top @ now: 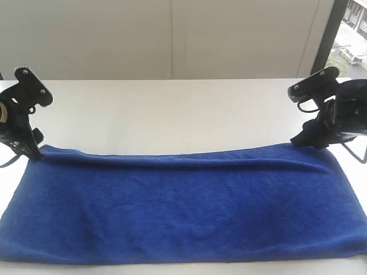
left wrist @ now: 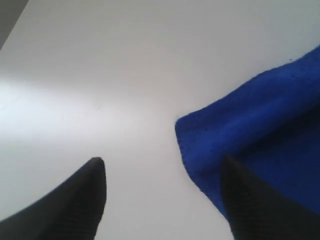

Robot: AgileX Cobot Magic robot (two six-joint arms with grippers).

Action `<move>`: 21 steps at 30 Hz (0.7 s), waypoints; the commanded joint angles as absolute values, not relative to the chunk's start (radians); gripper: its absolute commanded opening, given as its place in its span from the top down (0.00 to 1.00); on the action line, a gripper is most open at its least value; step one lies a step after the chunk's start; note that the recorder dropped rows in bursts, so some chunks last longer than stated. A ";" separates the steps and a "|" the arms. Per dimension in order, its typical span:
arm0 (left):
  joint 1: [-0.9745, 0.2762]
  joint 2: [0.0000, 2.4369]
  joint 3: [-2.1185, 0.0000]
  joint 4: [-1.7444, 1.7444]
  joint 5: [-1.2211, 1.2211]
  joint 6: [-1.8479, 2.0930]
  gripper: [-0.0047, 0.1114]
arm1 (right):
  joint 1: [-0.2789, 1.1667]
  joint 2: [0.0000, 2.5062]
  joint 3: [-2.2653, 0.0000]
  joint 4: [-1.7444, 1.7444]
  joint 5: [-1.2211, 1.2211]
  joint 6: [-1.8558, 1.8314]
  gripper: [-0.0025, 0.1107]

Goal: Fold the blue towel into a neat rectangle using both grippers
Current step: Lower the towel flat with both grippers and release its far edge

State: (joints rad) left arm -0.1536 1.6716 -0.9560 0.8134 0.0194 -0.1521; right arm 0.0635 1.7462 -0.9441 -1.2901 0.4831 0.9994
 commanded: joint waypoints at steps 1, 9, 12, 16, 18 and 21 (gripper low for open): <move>-0.153 1.638 -1.014 0.745 0.114 -0.202 0.37 | 0.056 1.686 -0.947 -1.340 0.531 1.059 0.46; -0.155 1.525 -1.022 0.402 0.339 -0.199 0.81 | 0.056 1.626 -0.969 -0.862 0.333 0.583 0.98; -0.152 1.536 -1.047 0.272 0.406 0.007 0.96 | 0.027 1.681 -1.080 -0.457 0.416 0.163 0.98; -0.152 1.623 -1.159 -0.006 0.542 0.345 0.96 | -0.053 1.800 -1.287 0.083 0.676 -0.409 0.98; -0.151 1.694 -1.238 -0.041 0.634 0.401 0.96 | -0.081 1.847 -1.355 0.167 0.750 -0.487 0.98; -0.148 1.808 -1.328 -0.014 0.704 0.401 0.96 | -0.110 1.912 -1.426 0.159 0.773 -0.465 0.98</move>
State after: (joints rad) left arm -0.1536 1.7266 -1.2637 0.0000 0.6240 0.3640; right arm -0.0784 1.8638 -1.3662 0.1097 0.7257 -0.4105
